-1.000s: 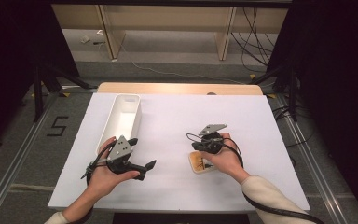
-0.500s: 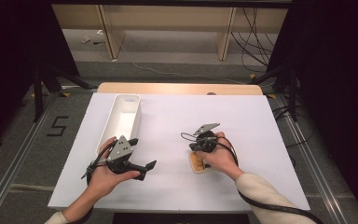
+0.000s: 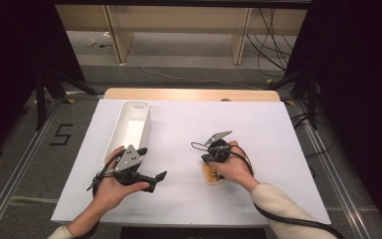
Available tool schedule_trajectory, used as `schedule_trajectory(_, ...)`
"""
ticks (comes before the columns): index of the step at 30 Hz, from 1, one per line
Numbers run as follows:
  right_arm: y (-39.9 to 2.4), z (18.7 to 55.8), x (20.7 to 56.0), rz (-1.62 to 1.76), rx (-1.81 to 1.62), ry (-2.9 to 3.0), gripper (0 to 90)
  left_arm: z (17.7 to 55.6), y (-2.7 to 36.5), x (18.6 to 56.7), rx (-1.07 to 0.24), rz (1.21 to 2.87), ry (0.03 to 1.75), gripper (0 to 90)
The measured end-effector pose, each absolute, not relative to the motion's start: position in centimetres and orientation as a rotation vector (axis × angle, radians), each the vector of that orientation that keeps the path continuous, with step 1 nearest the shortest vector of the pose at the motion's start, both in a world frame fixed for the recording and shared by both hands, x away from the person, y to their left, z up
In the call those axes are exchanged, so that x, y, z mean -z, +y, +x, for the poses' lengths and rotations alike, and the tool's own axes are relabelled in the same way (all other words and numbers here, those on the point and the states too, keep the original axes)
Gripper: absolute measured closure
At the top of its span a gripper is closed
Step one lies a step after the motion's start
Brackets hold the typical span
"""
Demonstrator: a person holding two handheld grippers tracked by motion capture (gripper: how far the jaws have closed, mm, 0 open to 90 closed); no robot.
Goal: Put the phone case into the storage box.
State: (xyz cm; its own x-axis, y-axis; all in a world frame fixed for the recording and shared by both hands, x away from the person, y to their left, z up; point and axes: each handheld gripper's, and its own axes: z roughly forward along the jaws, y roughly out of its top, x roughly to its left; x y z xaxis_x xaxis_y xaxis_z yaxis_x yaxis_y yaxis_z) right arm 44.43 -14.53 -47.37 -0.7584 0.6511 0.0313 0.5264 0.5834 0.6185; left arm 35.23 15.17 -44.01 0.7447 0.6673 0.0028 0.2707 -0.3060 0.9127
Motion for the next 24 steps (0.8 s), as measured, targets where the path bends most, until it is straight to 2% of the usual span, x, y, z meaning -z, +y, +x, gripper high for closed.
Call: schedule_trajectory(24,-14.60,43.72,46.67,0.966,-0.826,2.729,90.0,35.26,15.27,44.06,-0.465,1.888,0.723,0.0)
